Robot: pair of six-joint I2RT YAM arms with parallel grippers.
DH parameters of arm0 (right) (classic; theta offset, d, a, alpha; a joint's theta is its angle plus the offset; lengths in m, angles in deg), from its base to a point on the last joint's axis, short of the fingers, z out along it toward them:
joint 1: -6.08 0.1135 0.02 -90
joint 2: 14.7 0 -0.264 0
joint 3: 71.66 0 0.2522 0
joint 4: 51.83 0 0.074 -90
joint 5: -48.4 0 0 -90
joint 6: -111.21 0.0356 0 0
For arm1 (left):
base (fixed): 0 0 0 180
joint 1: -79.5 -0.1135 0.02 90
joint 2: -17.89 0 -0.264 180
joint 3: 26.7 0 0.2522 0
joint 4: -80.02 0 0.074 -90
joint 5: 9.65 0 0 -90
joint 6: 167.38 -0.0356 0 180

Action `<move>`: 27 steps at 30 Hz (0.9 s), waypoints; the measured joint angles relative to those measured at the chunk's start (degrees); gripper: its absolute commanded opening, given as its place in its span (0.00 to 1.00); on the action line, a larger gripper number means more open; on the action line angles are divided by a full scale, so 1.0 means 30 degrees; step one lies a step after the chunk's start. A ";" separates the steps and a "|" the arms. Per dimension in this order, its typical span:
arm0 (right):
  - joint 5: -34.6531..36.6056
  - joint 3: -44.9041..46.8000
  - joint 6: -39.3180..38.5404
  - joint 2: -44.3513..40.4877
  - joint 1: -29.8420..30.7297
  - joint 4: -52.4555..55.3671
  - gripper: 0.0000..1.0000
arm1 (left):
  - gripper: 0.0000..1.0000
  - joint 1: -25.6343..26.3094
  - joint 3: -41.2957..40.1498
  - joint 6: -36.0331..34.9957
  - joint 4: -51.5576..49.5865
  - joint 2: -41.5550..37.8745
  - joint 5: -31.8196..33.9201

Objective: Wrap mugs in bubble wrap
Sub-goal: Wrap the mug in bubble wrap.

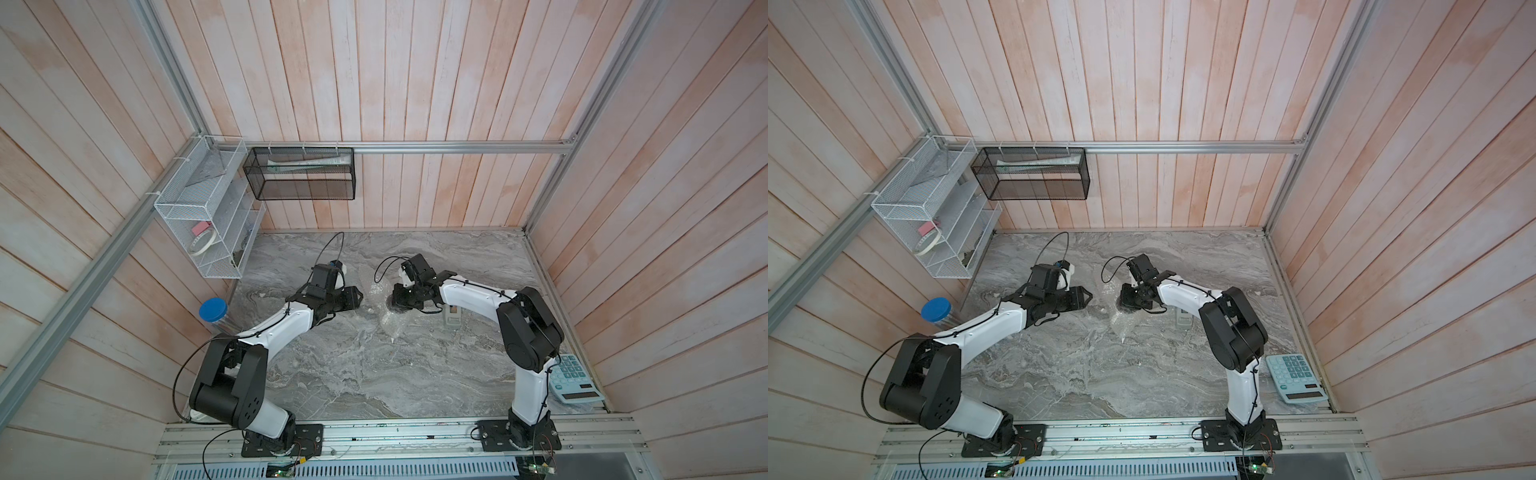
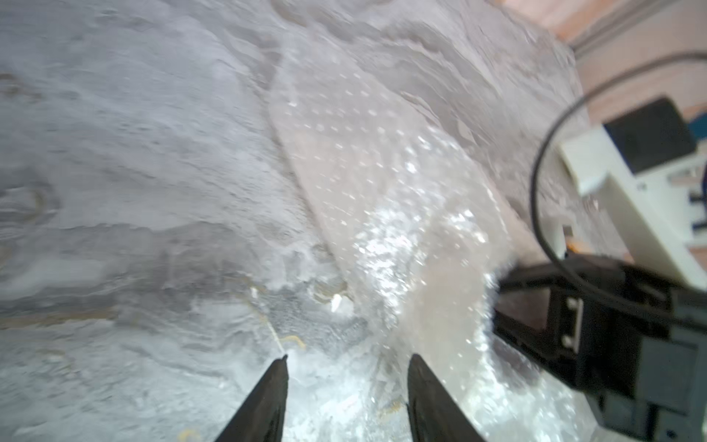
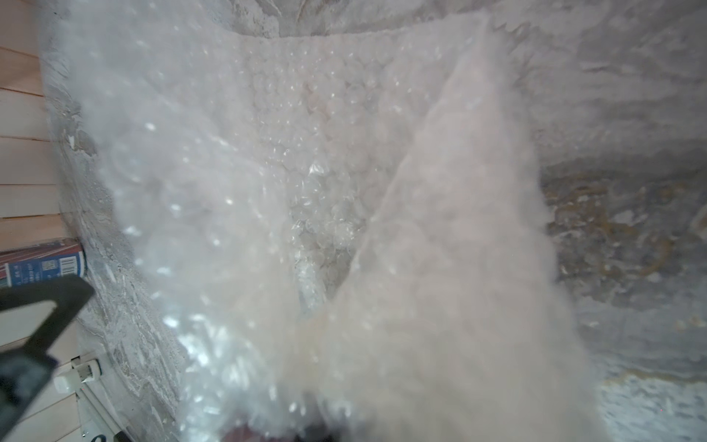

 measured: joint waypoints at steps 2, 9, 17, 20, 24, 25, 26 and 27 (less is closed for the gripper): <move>0.0124 -0.0226 -0.0168 0.0146 0.0051 0.0248 0.00 | 0.59 -0.0969 0.0270 0.0561 0.0503 0.0408 -0.0262; 0.0350 -0.0452 -0.0510 0.0255 0.0124 0.0605 0.00 | 0.68 -0.1894 0.3708 0.1523 0.1654 0.4328 -0.1821; 0.0408 -0.0634 -0.0554 0.0357 0.0153 0.0801 0.00 | 0.79 -0.1858 0.6900 0.1836 0.2295 0.7118 -0.3337; 0.0423 -0.0816 -0.0568 0.0466 0.0175 0.1013 0.00 | 0.80 -0.1858 0.8342 0.1741 0.1982 0.8218 -0.3439; 0.0430 -0.0969 -0.0641 0.0532 0.0175 0.1217 0.00 | 0.80 -0.1763 1.0571 0.1443 0.0495 0.9632 -0.3111; 0.0437 -0.0991 -0.0663 0.0546 0.0175 0.1253 0.00 | 0.80 -0.1712 1.0972 0.1370 0.0117 0.9872 -0.2965; 0.0444 -0.1013 -0.0678 0.0554 0.0189 0.1275 0.00 | 0.80 -0.1639 1.1373 0.1275 -0.0379 1.0098 -0.2754; 0.0474 -0.1027 -0.0685 0.0568 0.0189 0.1290 0.00 | 0.80 -0.1530 1.1788 0.1151 -0.0889 1.0316 -0.2579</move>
